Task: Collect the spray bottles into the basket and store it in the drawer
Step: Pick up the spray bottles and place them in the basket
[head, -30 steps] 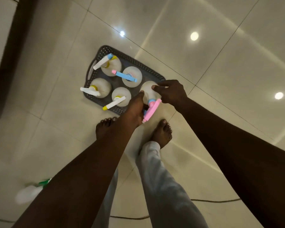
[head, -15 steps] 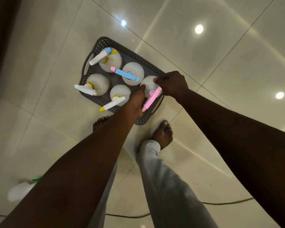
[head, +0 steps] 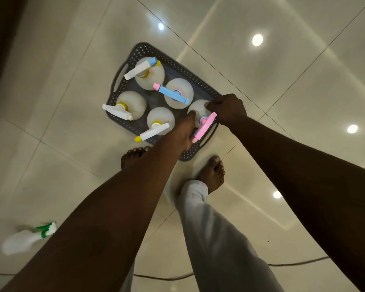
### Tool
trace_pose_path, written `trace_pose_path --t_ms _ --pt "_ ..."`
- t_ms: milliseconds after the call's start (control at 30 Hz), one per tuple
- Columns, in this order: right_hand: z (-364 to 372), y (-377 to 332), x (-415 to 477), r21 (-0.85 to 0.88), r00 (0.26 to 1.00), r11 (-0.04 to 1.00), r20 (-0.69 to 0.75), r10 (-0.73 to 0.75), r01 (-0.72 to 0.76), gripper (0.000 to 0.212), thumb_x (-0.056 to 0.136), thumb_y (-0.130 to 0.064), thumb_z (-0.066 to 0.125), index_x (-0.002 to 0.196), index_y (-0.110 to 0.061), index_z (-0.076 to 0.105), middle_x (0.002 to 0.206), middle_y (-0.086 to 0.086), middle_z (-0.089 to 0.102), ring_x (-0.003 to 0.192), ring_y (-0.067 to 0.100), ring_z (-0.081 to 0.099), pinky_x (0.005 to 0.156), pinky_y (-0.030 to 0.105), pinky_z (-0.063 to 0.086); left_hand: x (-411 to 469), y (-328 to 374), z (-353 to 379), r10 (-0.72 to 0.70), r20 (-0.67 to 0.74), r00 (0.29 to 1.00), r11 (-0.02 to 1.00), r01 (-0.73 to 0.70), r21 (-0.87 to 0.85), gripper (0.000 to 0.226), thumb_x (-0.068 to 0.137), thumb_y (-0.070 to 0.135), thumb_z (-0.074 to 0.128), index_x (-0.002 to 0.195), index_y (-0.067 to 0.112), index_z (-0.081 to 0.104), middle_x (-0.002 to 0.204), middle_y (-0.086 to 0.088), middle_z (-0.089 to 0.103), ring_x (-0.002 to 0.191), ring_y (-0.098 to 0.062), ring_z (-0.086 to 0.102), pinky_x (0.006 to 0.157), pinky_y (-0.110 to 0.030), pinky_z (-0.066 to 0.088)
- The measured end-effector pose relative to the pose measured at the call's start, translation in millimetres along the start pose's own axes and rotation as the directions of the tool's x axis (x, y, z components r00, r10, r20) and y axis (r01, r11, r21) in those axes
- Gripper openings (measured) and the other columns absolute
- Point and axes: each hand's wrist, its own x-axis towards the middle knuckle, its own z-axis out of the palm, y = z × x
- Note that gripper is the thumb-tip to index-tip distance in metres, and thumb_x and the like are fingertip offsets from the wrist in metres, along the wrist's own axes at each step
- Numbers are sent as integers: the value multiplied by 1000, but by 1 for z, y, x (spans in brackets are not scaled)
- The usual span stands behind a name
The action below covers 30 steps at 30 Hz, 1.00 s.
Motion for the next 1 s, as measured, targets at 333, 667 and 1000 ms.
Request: trace_pose_path --t_ms 333,667,1000 --pt "-5 9 -60 65 993 997 -105 49 -42 36 96 -30 64 128 -18 75 123 7 77 108 30 73 99 48 59 -52 -16 -17 -5 -36 999 971 -3 -238 26 108 31 49 105 10 62 83 -10 64 65 -15 55 69 -26 48" --pt "27 -31 -243 147 998 989 -41 39 -33 28 94 -27 68 120 -24 78 116 5 79 109 30 72 102 56 55 -238 -45 -88 241 -125 962 951 -209 229 23 108 23 46 121 18 64 128 -9 66 107 -23 63 92 -37 53" --pt "57 -178 -420 235 977 952 38 -211 197 25 100 -28 67 124 -28 76 119 -5 77 113 20 71 102 58 57 -431 6 -199 500 -195 844 851 -437 291 30 107 19 55 129 5 67 117 -7 74 107 -8 74 93 -23 57"
